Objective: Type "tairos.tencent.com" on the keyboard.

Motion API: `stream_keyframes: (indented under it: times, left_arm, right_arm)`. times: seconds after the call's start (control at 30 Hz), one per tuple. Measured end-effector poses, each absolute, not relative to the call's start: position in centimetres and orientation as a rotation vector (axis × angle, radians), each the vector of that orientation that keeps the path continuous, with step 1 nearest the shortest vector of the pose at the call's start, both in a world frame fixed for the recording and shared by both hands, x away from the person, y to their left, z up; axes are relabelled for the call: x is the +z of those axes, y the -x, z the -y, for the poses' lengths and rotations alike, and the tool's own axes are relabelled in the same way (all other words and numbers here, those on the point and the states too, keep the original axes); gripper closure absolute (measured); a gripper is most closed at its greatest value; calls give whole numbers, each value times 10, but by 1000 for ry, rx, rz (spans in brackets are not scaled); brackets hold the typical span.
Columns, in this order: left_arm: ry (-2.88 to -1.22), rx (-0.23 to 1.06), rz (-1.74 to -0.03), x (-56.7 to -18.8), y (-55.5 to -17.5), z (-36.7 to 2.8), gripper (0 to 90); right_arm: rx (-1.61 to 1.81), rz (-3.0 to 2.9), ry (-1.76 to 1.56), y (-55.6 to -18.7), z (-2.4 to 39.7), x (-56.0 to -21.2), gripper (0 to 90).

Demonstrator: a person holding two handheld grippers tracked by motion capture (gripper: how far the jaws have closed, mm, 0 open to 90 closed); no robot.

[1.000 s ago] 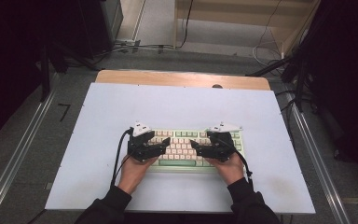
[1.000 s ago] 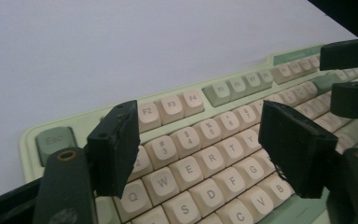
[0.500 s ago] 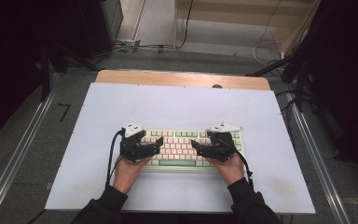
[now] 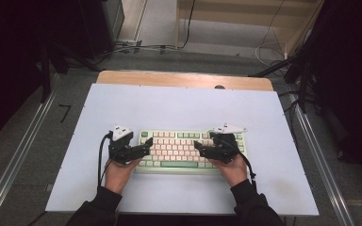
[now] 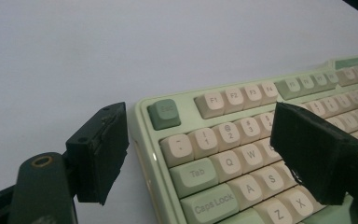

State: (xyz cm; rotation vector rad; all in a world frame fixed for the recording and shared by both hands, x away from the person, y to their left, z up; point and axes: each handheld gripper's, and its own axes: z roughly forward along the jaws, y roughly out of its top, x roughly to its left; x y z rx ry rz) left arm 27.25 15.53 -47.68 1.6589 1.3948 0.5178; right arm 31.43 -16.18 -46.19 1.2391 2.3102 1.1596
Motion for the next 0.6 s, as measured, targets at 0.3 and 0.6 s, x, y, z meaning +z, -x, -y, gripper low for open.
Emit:
stream_keyframes:
  times: [0.3,0.6]
  left_arm:
    - [-1627,589,-1409,-478,-264,-167,198]
    - [-1625,618,-1408,-481,-261,-168,199]
  right_arm:
    - [1157,-2306,-1255,-315,163,-463,248]
    - [1142,-2286,-1297,-317,165,-465,393]
